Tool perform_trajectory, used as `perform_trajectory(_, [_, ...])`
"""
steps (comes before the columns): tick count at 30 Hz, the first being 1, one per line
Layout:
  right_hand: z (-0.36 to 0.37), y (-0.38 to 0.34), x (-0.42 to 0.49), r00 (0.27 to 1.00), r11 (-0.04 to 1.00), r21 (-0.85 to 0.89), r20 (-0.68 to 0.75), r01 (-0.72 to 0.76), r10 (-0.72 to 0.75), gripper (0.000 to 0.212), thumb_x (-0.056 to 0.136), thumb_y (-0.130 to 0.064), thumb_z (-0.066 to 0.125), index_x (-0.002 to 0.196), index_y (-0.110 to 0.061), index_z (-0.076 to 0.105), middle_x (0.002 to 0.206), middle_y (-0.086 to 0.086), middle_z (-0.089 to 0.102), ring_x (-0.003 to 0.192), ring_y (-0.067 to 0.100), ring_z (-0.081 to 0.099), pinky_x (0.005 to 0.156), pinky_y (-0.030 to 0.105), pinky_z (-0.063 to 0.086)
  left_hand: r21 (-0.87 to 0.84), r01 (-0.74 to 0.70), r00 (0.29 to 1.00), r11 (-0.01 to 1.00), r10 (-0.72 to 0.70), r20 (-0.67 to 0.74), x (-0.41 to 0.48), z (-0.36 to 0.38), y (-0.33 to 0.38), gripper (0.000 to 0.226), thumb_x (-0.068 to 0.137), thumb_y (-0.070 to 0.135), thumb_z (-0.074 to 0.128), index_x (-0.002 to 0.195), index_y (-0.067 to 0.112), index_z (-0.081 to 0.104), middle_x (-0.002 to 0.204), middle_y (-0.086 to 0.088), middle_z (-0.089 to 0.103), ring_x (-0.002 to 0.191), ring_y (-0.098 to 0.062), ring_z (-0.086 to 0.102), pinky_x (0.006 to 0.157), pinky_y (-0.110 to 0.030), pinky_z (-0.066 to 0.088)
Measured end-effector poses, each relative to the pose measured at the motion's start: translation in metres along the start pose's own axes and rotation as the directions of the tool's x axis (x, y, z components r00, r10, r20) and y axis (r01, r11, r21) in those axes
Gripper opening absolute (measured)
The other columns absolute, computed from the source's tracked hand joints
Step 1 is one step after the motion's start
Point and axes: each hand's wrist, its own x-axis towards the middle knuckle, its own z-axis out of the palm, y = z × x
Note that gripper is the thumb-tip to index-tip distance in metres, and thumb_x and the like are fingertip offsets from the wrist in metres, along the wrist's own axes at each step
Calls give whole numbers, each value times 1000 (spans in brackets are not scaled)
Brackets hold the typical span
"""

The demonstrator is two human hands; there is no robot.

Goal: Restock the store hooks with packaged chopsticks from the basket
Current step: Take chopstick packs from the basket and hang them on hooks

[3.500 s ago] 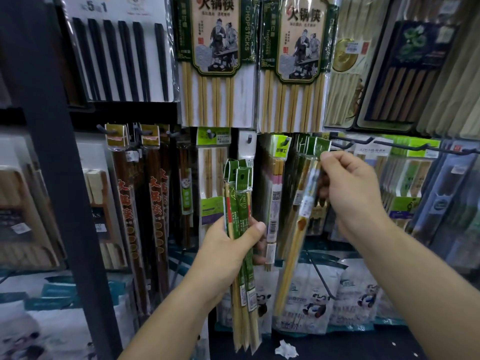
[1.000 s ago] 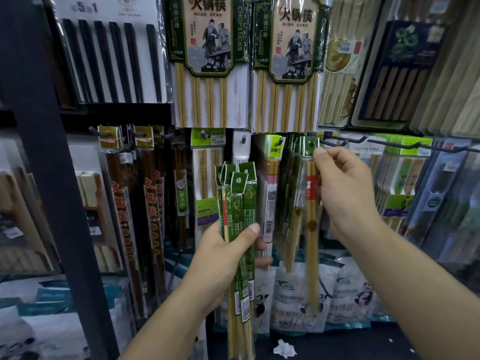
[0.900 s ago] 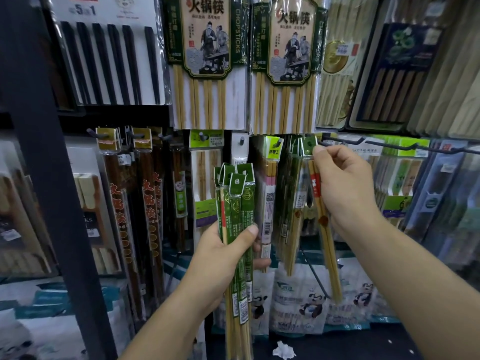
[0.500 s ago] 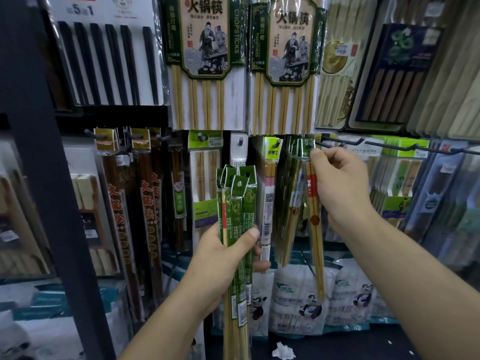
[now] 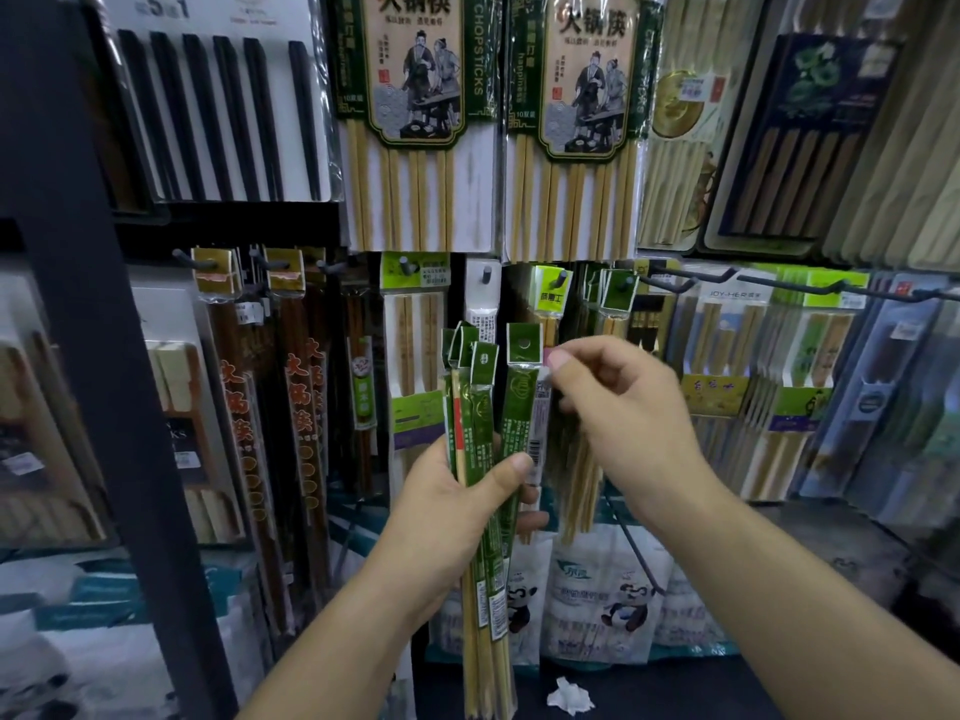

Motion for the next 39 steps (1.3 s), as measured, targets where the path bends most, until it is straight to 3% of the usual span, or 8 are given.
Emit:
perform_trajectory(6, [10,-4,-5,997,997,71,73,-14,9,23,98,-21,65,79,-29,75,70,-14,67,68,0,62,60,11,47,8,-20,998,1000,20,57,-1,0,0,22,80,31,84,99,26,74,91,-3,74,87,-25,73,76,-51,63])
perform_trajectory(10, [2,-5,5,997,986,156,-46,-51,59,25,97,-22,64,75,-30,74,69,-8,65,64,4,60,55,13,45,152,-36,999,988,39,-16,2,-7,0,21,73,46,83,86,33,72,94,-3,76,98,-26,74,88,-47,59])
perform_trajectory(14, [-13,-8,21,978,981,182,-186,-61,95,31,98,-25,63,70,-35,73,62,-12,58,59,5,54,52,17,43,187,-58,998,981,63,-21,3,-13,0,21,82,46,79,87,28,70,78,2,74,82,-19,72,91,-47,58])
perform_trajectory(18, [-22,-6,33,961,992,120,-263,-50,80,33,99,-29,63,67,-33,71,55,-10,50,53,6,46,47,18,40,176,-55,998,983,52,26,1,-12,2,39,86,41,74,98,8,57,63,-5,64,60,-22,64,71,-43,59])
perform_trajectory(23, [-26,0,41,949,996,64,-302,-70,86,28,98,-34,63,73,-26,70,61,-3,48,60,10,45,54,21,40,70,-7,1000,998,5,21,-1,-5,5,47,83,48,72,95,9,48,63,4,48,48,-12,42,46,-26,43])
perform_trajectory(26, [-26,2,45,947,995,61,-307,-76,91,28,98,-33,63,77,-15,67,63,2,45,60,13,43,54,19,41,-37,37,999,999,-36,11,-2,-4,6,46,90,52,69,95,12,47,69,-1,49,49,-14,41,44,-26,40])
perform_trajectory(33, [-27,5,50,949,995,36,-299,-92,98,36,99,-29,63,83,3,62,66,9,44,59,14,39,64,16,43,-166,89,996,982,-83,42,-2,-7,7,31,89,35,67,101,13,48,79,-5,57,51,-15,45,45,-28,40])
perform_trajectory(39, [-28,10,48,942,990,-16,-310,-138,127,33,98,-35,64,80,-7,66,66,1,52,60,10,49,63,23,46,-64,36,999,997,-35,17,-4,-4,7,33,87,38,63,100,10,52,81,-6,62,59,-17,58,52,-32,52])
